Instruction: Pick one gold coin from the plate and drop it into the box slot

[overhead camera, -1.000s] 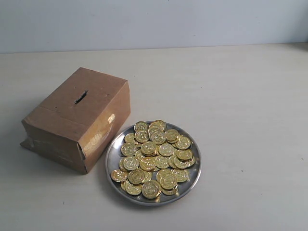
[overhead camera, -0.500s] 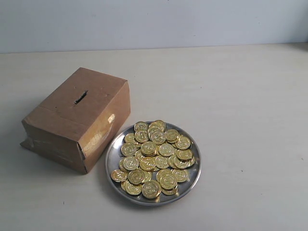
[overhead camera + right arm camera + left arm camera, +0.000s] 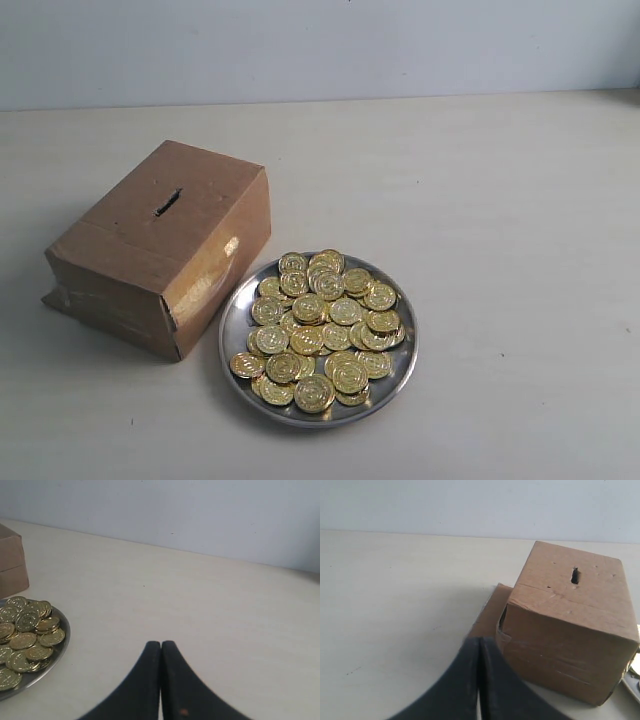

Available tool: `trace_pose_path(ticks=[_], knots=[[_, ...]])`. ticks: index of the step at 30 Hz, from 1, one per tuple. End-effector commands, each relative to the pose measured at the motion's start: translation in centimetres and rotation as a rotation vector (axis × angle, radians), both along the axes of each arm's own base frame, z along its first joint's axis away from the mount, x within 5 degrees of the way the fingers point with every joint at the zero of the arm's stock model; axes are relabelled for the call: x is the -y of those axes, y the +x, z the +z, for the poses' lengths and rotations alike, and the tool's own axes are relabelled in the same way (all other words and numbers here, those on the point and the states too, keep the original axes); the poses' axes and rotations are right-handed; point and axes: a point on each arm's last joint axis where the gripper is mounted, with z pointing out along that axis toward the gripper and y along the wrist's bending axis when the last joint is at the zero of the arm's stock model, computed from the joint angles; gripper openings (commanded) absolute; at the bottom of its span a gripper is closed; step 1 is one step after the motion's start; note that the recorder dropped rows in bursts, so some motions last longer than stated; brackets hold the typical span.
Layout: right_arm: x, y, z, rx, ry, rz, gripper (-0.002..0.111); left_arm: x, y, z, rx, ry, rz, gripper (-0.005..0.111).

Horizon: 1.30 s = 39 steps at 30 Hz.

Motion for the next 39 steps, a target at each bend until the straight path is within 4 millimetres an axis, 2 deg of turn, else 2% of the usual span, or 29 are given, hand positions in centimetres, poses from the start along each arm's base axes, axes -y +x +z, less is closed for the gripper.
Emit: trace_pose_path(ticks=[1, 11, 15, 39], knots=[[0.04, -0.01, -0.12, 0.005, -0.021, 0.002, 0.000, 0.00, 0.00, 0.14, 0.016, -0.003, 0.001, 0.000], [0.06, 0.00, -0.12, 0.005, -0.019, -0.003, 0.000, 0.00, 0.00, 0.14, 0.016, -0.003, 0.001, 0.000], [0.47, 0.03, -0.12, 0.004, -0.019, -0.078, 0.000, 0.00, 0.00, 0.14, 0.016, -0.003, 0.001, 0.000], [0.47, 0.03, -0.12, 0.004, -0.017, -0.079, 0.000, -0.04, 0.00, 0.13, 0.017, 0.009, 0.002, 0.000]])
